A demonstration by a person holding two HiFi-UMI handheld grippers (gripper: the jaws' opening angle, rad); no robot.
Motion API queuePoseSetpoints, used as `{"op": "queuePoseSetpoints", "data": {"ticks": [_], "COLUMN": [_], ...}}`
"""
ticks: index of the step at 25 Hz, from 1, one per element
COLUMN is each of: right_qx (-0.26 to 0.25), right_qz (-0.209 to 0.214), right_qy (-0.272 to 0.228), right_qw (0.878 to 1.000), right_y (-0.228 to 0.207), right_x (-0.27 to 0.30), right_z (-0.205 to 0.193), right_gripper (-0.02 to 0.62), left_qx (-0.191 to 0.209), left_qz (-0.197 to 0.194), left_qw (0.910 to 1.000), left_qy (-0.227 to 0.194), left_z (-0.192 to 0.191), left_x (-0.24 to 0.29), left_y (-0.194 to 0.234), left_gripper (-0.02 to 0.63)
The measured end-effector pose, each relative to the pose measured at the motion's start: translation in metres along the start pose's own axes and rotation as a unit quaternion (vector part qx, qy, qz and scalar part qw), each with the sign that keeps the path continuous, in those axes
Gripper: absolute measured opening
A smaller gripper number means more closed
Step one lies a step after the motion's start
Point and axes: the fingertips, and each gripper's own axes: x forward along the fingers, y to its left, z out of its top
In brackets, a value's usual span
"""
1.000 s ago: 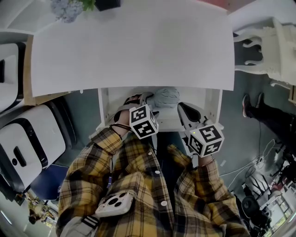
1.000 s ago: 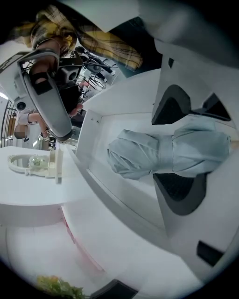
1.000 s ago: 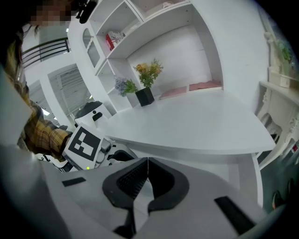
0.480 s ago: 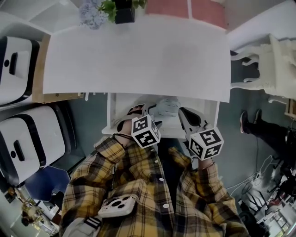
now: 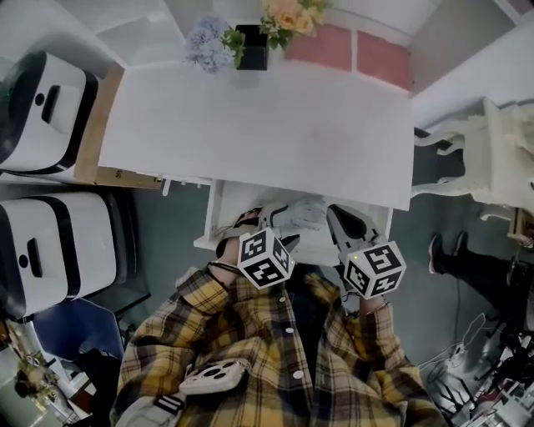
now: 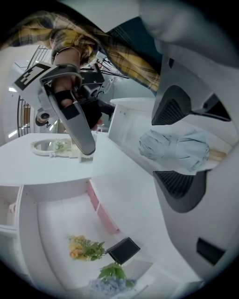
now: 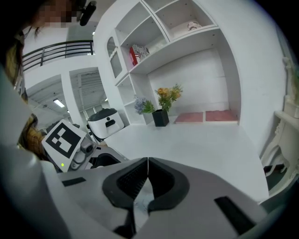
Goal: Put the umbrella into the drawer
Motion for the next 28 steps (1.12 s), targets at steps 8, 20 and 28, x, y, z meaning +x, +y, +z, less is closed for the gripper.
{"op": "queuePoseSetpoints", "data": {"ticks": [8, 20, 28], "right_qx": [-0.035, -0.073, -0.101], "right_qz": [0.021, 0.061, 0.086], "right_qy": [-0.033, -0.078, -0.152], "right_qw": [0.999, 0.992, 0.979], "right_y": [0.023, 0.056, 0.084], "right_x": [-0.014, -0.028, -0.056], "right_z": [0.036, 0.084, 0.142], "right_gripper": [0.017, 0.018, 0.017], "left_qx": [-0.053, -0.131, -0.189], "left_qz": [0.034, 0.065, 0.08], "left_qw": [0.9954, 0.9692, 0.9302], "left_qy": [-0.072, -0.198, -0.304], "left_z": [0.033, 0.081, 0.115], "left_x": [-0.051, -0.128, -0.191], "left_y": [0.01, 0.028, 0.045], "left_gripper": [0.304, 0.227, 0.141]}}
